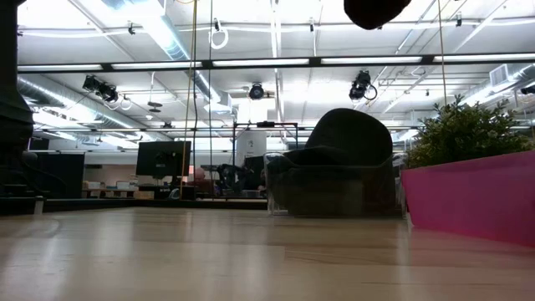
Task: Pick & Place hat
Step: Put the red cap into the red bin
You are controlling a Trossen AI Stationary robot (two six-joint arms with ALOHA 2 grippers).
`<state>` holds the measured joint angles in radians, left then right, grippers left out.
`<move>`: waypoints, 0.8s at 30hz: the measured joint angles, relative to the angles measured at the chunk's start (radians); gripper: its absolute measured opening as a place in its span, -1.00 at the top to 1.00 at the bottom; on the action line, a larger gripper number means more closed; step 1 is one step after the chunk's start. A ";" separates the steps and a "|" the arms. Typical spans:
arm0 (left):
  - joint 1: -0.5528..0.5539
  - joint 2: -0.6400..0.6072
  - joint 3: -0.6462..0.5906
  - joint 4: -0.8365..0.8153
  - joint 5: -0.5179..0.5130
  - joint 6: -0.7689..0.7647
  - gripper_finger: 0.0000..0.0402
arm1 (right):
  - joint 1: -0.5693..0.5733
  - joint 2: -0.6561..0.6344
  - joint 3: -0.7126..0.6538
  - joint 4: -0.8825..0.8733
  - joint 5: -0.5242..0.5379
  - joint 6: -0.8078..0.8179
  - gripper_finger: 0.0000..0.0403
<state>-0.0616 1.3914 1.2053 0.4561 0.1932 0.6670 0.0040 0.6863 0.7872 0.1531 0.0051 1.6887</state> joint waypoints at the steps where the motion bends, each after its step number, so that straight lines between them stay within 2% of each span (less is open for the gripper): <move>1: 0.000 0.000 0.000 0.000 0.002 0.000 0.94 | 0.000 0.012 0.000 0.013 -0.007 0.004 -0.60; 9: 0.000 0.000 0.000 -0.007 0.006 0.000 0.94 | -0.001 0.108 0.000 0.085 -0.077 0.024 -0.58; 14: -0.005 0.000 0.000 -0.017 0.003 0.000 0.94 | -0.011 0.136 0.000 0.099 -0.076 0.001 -0.40; 19: -0.005 0.000 0.000 -0.052 -0.013 0.001 0.94 | -0.017 0.135 0.000 0.100 -0.073 -0.034 -0.01; 24: -0.005 0.000 0.000 -0.056 -0.016 0.001 0.94 | -0.017 0.130 0.000 0.117 -0.074 -0.092 0.61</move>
<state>-0.0662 1.3914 1.2053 0.4002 0.1770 0.6682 -0.0128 0.8162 0.7868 0.2704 -0.0685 1.5965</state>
